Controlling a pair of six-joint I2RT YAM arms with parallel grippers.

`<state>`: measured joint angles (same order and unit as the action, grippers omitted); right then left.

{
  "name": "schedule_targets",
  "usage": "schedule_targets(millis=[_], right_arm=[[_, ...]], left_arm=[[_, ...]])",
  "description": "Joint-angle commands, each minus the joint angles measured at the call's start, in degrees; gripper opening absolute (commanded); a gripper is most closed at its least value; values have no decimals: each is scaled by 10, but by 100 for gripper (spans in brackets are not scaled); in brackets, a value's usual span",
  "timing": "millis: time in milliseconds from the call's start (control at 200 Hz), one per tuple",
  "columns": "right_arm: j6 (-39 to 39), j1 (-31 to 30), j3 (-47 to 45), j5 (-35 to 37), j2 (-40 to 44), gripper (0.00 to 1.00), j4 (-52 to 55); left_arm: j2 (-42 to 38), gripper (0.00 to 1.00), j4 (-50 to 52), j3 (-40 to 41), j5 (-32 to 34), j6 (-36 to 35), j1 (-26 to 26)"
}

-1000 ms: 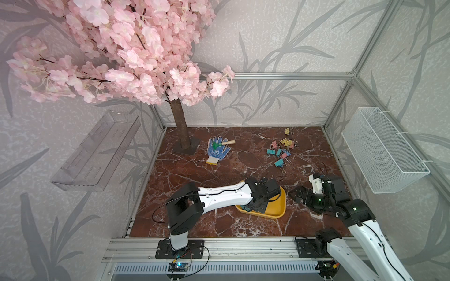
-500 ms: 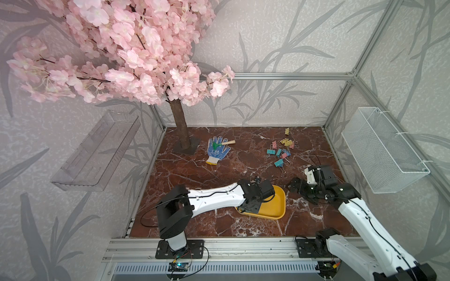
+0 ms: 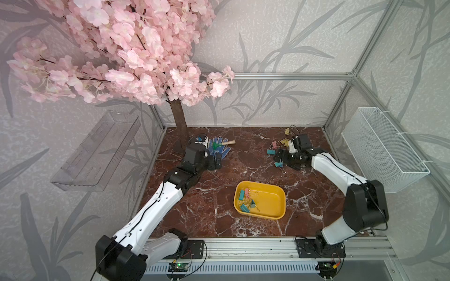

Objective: Put the binder clips in the storage box
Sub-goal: Pick up the binder clip at the center of the board.

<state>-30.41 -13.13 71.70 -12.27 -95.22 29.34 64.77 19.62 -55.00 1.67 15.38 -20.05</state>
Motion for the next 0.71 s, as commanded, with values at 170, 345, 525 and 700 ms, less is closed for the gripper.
schedule_targets(millis=[170,345,525,700], right_arm=[[143,3,225,18,-186,80,54],[201,6,351,31,-289,74,92],[225,15,500,16,-397,74,181],[224,17,574,12,-449,55,238]], left_arm=[[54,100,-100,27,-163,-119,64],[28,100,-195,80,-279,-133,65],[49,100,-151,58,-310,-170,59],[43,100,-132,52,-279,-181,58]])
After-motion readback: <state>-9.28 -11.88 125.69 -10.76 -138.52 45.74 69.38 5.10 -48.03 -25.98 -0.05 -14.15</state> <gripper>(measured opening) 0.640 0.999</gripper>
